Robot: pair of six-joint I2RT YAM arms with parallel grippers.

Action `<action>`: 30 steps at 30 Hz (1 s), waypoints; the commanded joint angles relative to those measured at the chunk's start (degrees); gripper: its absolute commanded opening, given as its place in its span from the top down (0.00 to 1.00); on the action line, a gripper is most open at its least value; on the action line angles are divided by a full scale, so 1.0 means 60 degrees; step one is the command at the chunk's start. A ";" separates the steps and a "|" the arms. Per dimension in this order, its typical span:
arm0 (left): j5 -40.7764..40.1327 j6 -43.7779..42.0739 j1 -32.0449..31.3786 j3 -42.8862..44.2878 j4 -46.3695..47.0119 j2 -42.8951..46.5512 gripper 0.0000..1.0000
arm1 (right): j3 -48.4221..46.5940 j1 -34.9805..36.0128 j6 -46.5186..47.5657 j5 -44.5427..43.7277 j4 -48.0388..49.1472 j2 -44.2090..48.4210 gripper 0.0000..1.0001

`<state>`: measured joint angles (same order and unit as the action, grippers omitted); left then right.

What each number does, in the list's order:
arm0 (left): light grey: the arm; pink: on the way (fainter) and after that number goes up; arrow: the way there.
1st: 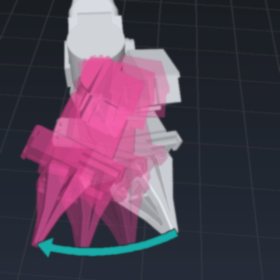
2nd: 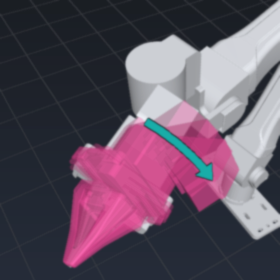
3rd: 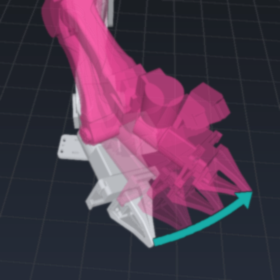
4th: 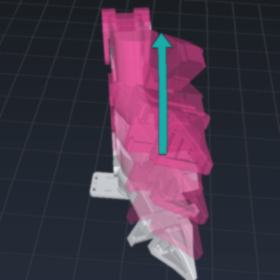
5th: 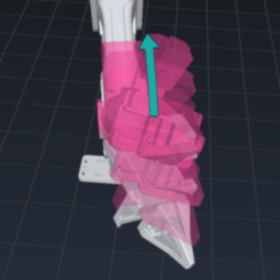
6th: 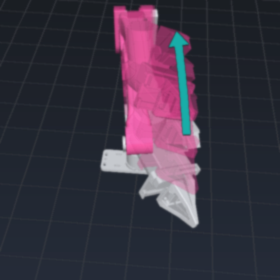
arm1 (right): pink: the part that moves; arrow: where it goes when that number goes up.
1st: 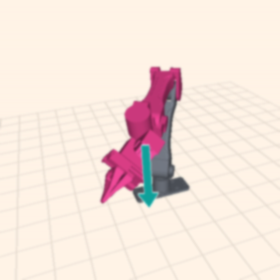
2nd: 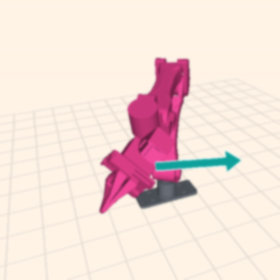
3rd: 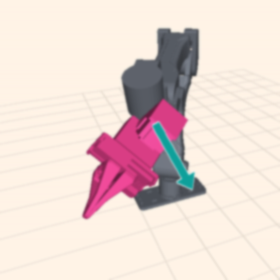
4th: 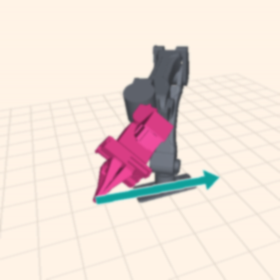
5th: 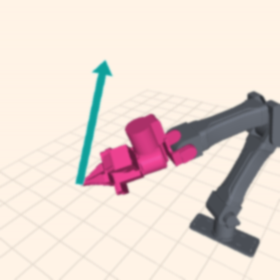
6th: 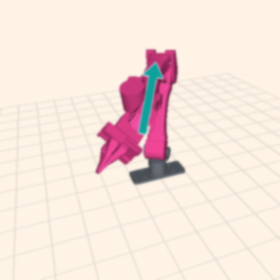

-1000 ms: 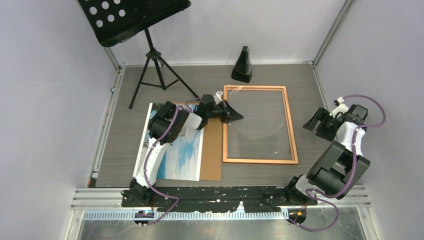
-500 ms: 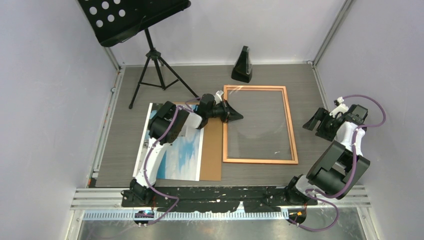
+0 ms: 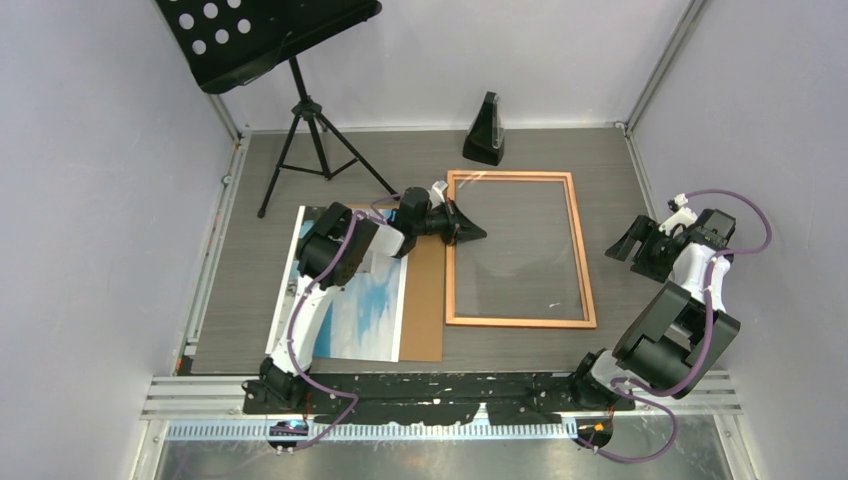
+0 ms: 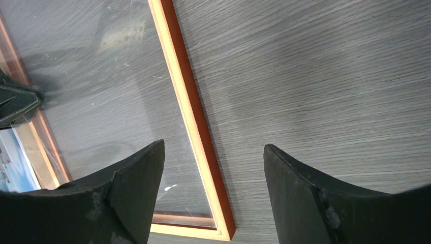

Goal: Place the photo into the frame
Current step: Place the photo frame item in the photo frame.

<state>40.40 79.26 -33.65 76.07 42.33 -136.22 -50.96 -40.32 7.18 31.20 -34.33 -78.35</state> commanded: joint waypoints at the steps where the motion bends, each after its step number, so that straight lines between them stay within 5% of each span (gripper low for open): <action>1: 0.0089 -0.0258 0.0071 0.0203 -0.0231 0.0227 1.00 | -0.0032 -0.0050 0.0019 0.0145 0.0083 0.0120 0.23; 30: 0.0196 -0.0320 0.0066 0.0039 -0.0346 0.0377 1.00 | -0.0018 -0.0130 0.0011 0.0232 0.0087 0.0123 0.23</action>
<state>40.58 79.00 -33.65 76.07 42.30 -136.22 -50.96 -40.69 7.18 31.66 -34.33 -78.35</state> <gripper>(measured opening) 0.001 0.774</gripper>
